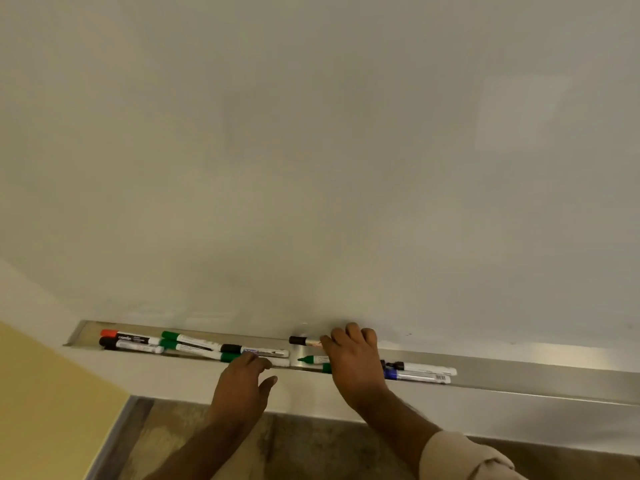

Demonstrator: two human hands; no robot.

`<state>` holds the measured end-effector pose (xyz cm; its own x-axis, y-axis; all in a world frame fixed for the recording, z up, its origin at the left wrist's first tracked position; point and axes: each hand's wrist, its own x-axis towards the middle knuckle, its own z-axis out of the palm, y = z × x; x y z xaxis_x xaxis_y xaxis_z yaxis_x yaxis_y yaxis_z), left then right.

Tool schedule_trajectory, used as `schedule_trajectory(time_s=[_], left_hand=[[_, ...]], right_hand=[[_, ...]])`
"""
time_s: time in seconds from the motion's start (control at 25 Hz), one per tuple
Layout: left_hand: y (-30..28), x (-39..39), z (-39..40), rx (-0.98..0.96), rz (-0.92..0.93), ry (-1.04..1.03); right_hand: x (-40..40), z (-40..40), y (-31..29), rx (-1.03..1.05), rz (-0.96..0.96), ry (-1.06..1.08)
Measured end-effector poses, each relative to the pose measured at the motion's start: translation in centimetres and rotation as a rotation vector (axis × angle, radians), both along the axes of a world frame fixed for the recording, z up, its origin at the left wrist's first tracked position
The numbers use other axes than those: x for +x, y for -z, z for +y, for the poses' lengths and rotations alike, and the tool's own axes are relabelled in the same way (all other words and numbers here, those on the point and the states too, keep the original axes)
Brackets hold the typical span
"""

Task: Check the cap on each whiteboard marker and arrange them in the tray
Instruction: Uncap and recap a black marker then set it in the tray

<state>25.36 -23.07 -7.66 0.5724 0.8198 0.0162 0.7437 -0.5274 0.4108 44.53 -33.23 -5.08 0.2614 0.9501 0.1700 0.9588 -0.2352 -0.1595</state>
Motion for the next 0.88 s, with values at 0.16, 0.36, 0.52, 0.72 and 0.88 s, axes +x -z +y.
schedule_trajectory(time_s=[0.16,0.36,0.52,0.72,0.88], left_hand=[[0.0,-2.1,0.9,0.011,0.006,-0.018],[0.1,-3.2,1.7,0.027,-0.015,-0.003],[0.2,-2.9,1.7,0.019,-0.023,0.036],[0.4,-1.1,0.8,0.004,-0.023,0.109],[0.5,1.4,-0.1,-0.010,-0.042,0.185]], right_hand=[[-2.1,2.8,0.9,-0.032,-0.028,-0.059],[-2.7,3.6,1.8,-0.036,-0.077,-0.071],[-2.7,3.9,1.7,-0.029,-0.063,-0.072],[-0.6,2.3,1.0,-0.020,0.020,-0.026],[2.4,-1.2,0.9,-0.087,0.060,0.057]])
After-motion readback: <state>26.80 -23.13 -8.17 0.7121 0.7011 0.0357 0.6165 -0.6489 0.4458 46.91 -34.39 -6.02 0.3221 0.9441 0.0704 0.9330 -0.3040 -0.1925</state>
